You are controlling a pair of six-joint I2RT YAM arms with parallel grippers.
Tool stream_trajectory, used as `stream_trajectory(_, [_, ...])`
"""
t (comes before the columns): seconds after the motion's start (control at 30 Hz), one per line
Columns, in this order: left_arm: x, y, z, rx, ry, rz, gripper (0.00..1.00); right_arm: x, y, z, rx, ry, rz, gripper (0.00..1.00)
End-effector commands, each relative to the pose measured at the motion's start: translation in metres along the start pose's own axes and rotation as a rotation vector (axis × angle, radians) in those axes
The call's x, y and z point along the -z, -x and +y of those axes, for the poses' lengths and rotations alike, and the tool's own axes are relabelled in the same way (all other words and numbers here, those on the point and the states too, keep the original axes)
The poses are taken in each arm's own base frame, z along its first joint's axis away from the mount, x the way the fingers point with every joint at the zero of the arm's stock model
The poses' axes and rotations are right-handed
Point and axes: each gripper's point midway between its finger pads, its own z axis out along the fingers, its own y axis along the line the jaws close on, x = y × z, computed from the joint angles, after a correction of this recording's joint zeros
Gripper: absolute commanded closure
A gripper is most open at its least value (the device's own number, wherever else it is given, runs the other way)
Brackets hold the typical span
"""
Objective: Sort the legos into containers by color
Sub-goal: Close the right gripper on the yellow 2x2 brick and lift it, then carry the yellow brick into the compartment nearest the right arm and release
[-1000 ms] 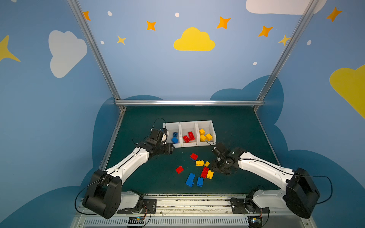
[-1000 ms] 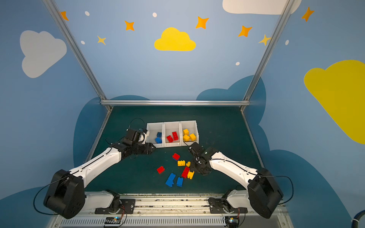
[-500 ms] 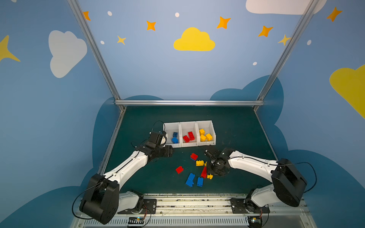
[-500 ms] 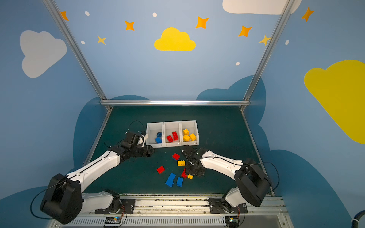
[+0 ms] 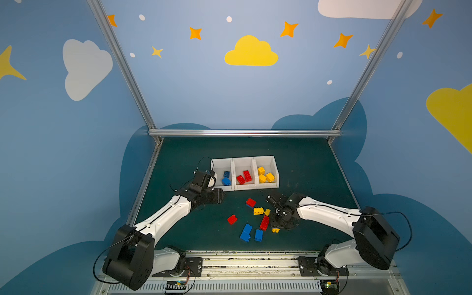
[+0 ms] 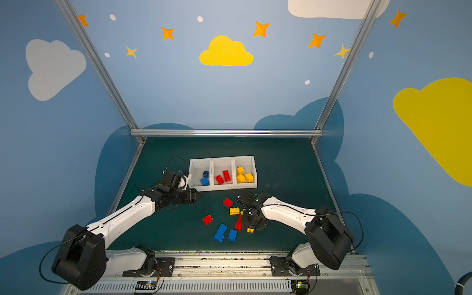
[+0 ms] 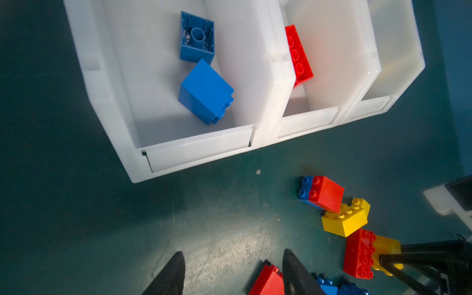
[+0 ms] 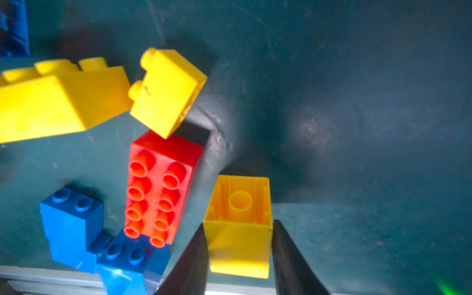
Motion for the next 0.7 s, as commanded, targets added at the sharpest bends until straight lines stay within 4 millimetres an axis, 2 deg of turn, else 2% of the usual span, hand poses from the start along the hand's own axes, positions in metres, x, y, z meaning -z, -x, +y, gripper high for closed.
stream_trajectory(0.0, [0.002, -0.002, -0.002, -0.005, -0.012, -0.005, 0.39, -0.006, 0.0, -0.001, -0.004, -0.015, 0.018, 0.64])
stream_trajectory(0.17, [0.004, -0.002, -0.001, -0.006, -0.002, -0.014, 0.38, 0.005, 0.01, 0.007, 0.032, 0.002, -0.007, 0.7])
stream_trajectory(0.27, [0.005, -0.003, -0.001, -0.005, -0.004, -0.016, 0.38, 0.022, 0.029, 0.011, 0.062, 0.004, -0.044, 0.72])
stream_trajectory(0.53, [0.009, -0.004, -0.003, 0.004, -0.014, -0.028, 0.39, 0.086, 0.117, 0.032, 0.151, 0.065, -0.198, 0.72])
stream_trajectory(0.67, [0.013, -0.008, -0.003, 0.013, -0.019, -0.034, 0.38, 0.101, 0.163, 0.035, 0.175, 0.03, -0.263, 0.73])
